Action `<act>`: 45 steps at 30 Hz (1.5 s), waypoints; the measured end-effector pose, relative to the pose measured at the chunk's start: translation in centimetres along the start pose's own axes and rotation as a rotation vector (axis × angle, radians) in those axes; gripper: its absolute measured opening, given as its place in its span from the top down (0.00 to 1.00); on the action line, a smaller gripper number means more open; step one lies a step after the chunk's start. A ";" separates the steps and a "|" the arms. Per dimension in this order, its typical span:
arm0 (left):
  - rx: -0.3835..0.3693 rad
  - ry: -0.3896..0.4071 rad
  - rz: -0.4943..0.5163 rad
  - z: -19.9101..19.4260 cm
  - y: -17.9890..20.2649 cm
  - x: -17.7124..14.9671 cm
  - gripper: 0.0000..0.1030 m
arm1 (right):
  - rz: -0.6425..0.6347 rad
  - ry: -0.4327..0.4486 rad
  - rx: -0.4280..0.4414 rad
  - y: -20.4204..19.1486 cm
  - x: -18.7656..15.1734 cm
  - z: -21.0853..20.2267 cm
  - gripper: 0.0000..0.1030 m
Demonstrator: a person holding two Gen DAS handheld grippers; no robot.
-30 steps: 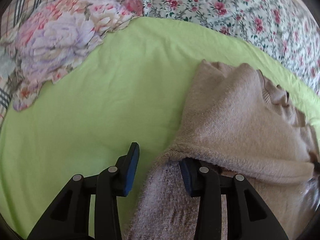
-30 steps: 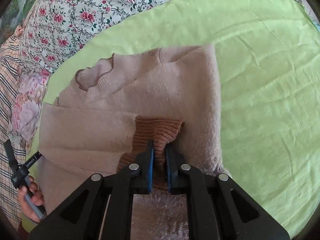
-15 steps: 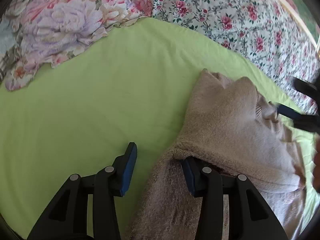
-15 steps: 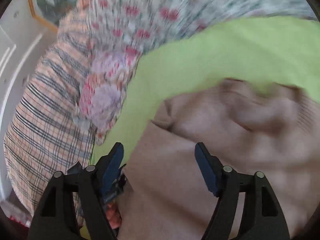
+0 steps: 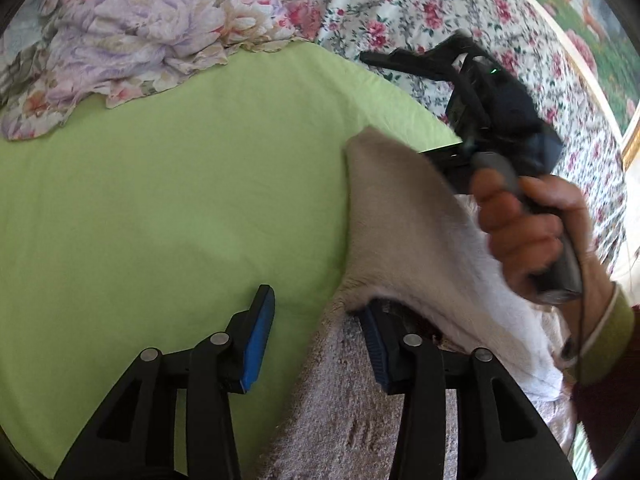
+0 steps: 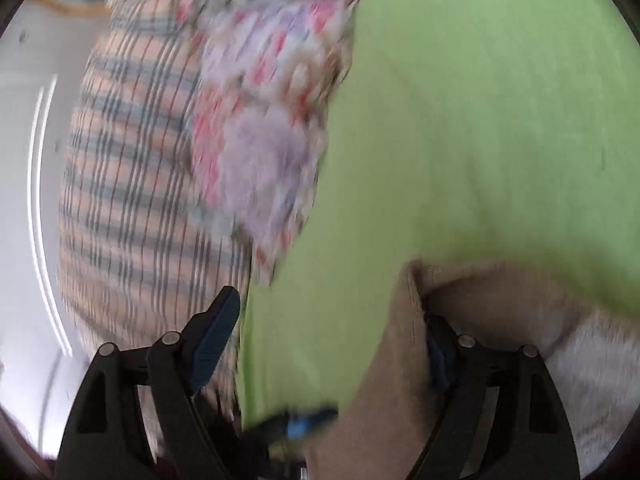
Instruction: Fold small clothes
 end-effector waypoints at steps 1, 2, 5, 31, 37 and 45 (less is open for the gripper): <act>-0.011 -0.005 -0.009 0.0 -0.1 0.1 0.57 | 0.010 0.011 -0.024 0.4 -0.3 -0.1 0.20; -0.022 -0.014 -0.017 0.0 -0.3 0.2 0.57 | -0.001 0.023 -0.051 0.3 -0.9 -0.5 0.22; -0.039 -0.043 -0.028 -0.3 -0.6 0.2 0.57 | -0.050 0.072 -0.177 -0.5 -2.2 -3.5 0.22; 0.184 -0.097 0.326 1.6 4.4 -0.2 0.55 | 0.078 0.357 -0.979 -0.5 -28.9 -27.7 0.94; 0.225 -0.110 0.362 2.1 5.1 -0.7 0.53 | 0.066 0.364 -1.111 0.1 -28.2 -28.8 0.94; 0.233 -0.130 0.370 0.0 5.1 -1.5 0.52 | 0.137 0.392 -1.105 0.0 -30.7 -30.6 0.82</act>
Point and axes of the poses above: each gripper's, at about its wrist camera, not at the fingertips, and z roughly the way its jaws point, y to its right, x to its top, the point moved 3 cm from there along z, roughly the way its jaws point, and after that the axes turned 8 degrees about -z, right-handed, at the moved point
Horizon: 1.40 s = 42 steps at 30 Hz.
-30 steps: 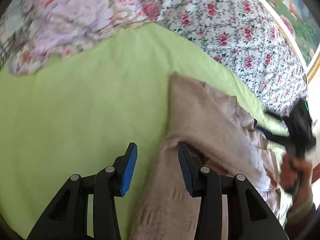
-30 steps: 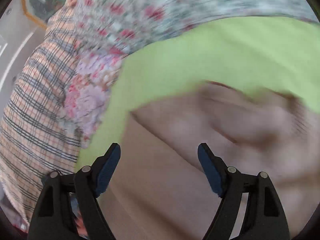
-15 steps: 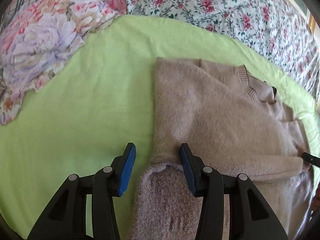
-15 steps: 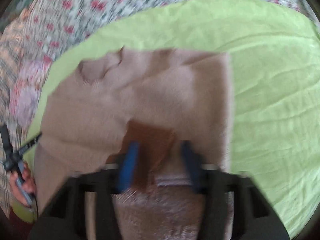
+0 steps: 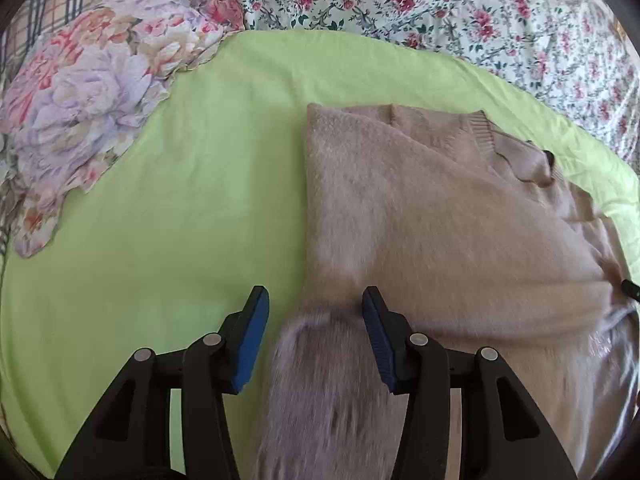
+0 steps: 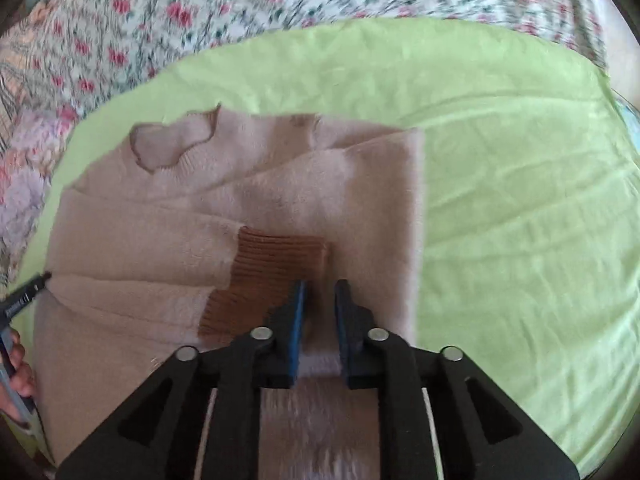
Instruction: Fold small clothes
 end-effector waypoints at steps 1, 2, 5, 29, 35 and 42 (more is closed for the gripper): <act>-0.001 -0.008 0.012 -0.5 -0.1 -0.6 0.52 | 0.017 0.007 0.035 0.0 -0.7 -1.3 0.80; 0.003 -0.020 0.027 -1.1 -0.3 -1.5 0.52 | 0.025 0.008 0.057 0.0 -1.3 -2.2 0.77; -0.007 -0.053 0.051 -2.7 -0.9 -4.4 0.52 | 0.025 0.022 0.140 -0.6 -3.7 -5.1 0.57; -0.447 -0.174 0.044 -15.5 -7.0 -25.0 0.43 | -0.023 -0.105 0.458 0.4 -25.7 -15.0 0.56; -0.436 -0.174 0.117 -15.3 -6.3 -25.1 0.62 | -0.042 -0.148 0.531 -2.0 -27.2 -12.6 0.56; -0.468 -0.217 0.107 -14.6 -7.0 -24.9 0.66 | -0.009 -0.123 0.591 -1.8 -28.2 -12.6 0.63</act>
Point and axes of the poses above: each gripper's, at about its wrist camera, not at the fingertips, and z roughly the way its jaws point, y to its right, x to its top, the point moved 3 cm from there along z, roughly the way its jaws point, and after that the axes turned 8 degrees about -z, right-handed, at the moved point
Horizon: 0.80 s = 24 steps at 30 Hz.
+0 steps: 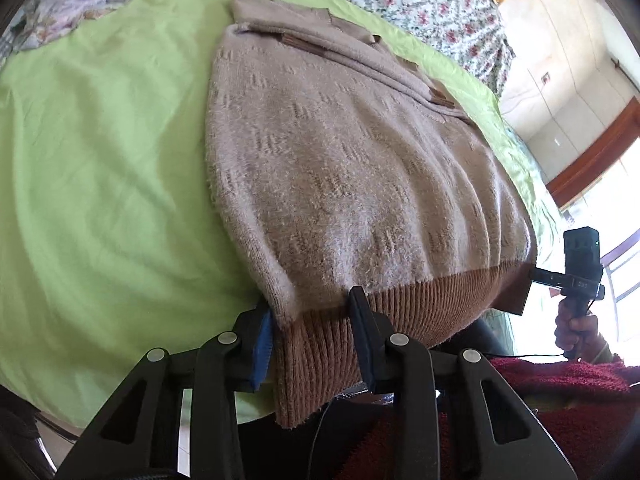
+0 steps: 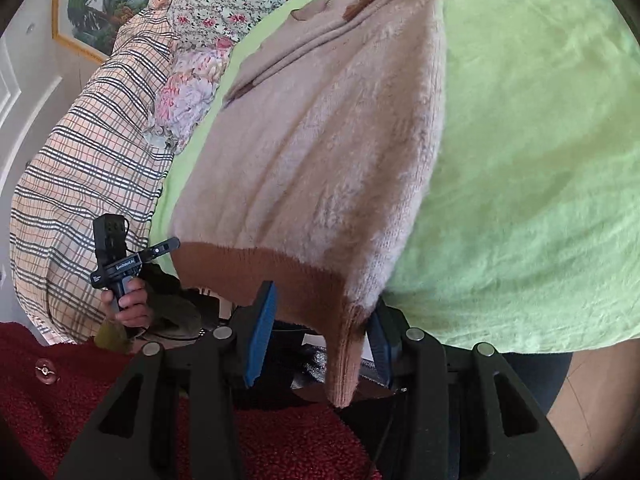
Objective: Fold small clothes
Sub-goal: 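Grasp the brown ribbed hem with both grippers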
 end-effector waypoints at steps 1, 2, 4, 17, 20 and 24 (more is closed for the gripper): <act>0.009 0.001 0.013 0.0 0.2 0.0 0.68 | -0.020 -0.021 -0.004 -0.4 -0.1 0.2 0.75; 0.021 0.006 0.024 0.1 0.4 -0.1 0.73 | -0.035 -0.034 -0.008 -0.6 -0.1 0.2 0.81; 0.033 0.012 0.033 -0.1 0.4 -0.2 0.88 | -0.055 -0.023 0.026 -1.4 0.2 -0.5 0.90; -0.126 0.295 -0.096 -7.4 1.0 4.1 0.95 | -0.090 0.276 0.195 -4.0 6.5 -6.6 0.91; -0.149 0.346 -0.105 -8.0 1.4 6.8 0.95 | -0.091 0.343 0.197 -4.1 8.9 -7.0 0.91; -0.165 0.409 -0.103 -7.3 2.3 12.1 0.95 | -0.071 0.428 0.169 -2.6 13.2 -7.0 0.91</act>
Point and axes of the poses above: each gripper's, at about its wrist camera, not at the fingertips, and z roughly the way its jaws point, y to its right, x to its top, the point moved 3 cm from there along z, roughly the way its jaws point, and after that the axes turned 8 degrees about -z, right-handed, at the moved point
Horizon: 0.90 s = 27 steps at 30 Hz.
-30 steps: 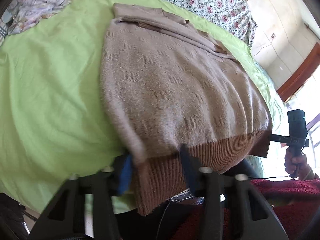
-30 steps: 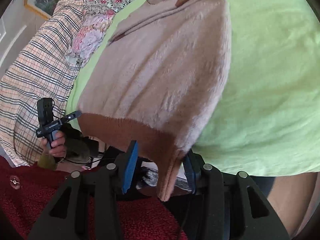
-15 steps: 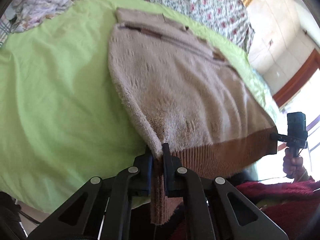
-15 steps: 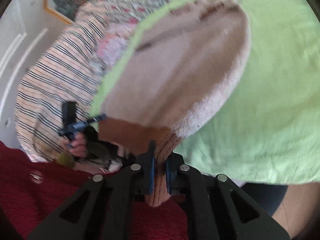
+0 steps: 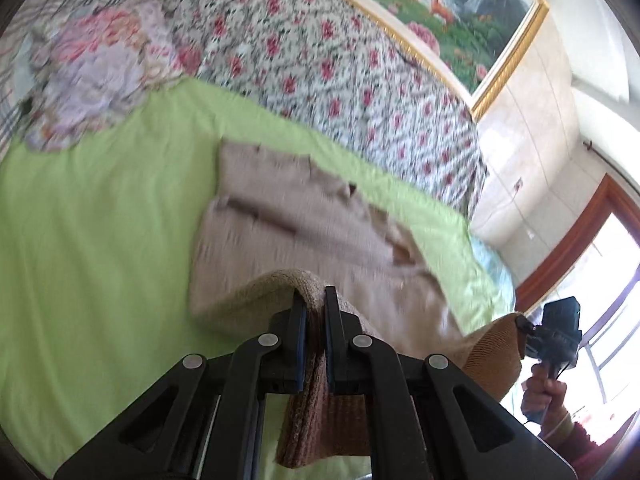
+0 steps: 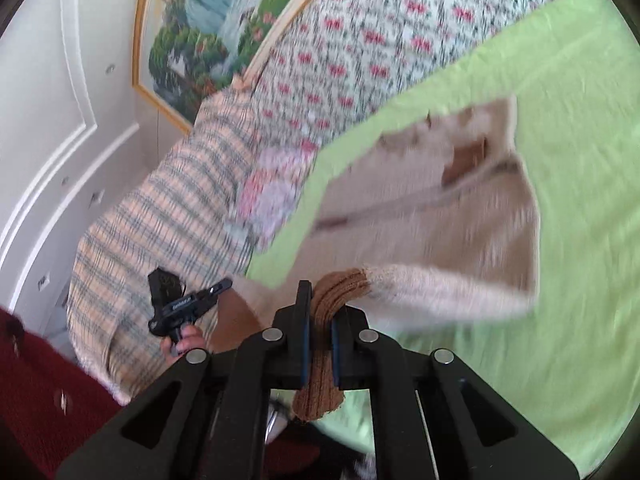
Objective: Fold small clothes
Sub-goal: 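Grasp the brown ribbed hem with both grippers, then lift the hem and fold it up onto the collar, then open both grippers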
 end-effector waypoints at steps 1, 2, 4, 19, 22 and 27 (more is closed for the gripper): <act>0.004 0.013 0.005 0.7 0.2 1.0 0.95 | 0.006 0.027 -0.012 0.8 1.5 0.8 0.91; 0.011 0.026 0.006 1.5 0.4 1.9 0.95 | 0.007 0.045 -0.020 1.5 2.5 1.4 0.91; 0.041 0.047 -0.007 3.8 0.7 4.3 0.95 | 0.014 0.071 -0.061 3.2 5.1 2.9 0.91; 0.232 -0.001 -0.038 22.9 -2.8 16.5 0.95 | 0.107 0.015 -0.351 16.0 16.2 14.4 0.91; 0.255 -0.029 -0.057 25.5 -4.7 16.7 0.95 | 0.107 -0.039 -0.409 18.0 15.7 16.3 0.91; 0.282 -0.131 -0.111 28.2 -7.1 15.7 0.93 | 0.165 -0.090 -0.464 20.1 14.5 16.6 0.88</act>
Point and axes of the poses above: each gripper's, at about its wrist camera, not at the fingertips, and z roughly the way its jaws point, y to its right, x to its top, the point moved 3 cm from there along z, roughly the way its jaws point, and after that the axes turned 8 degrees about -z, right-handed, at the moved point
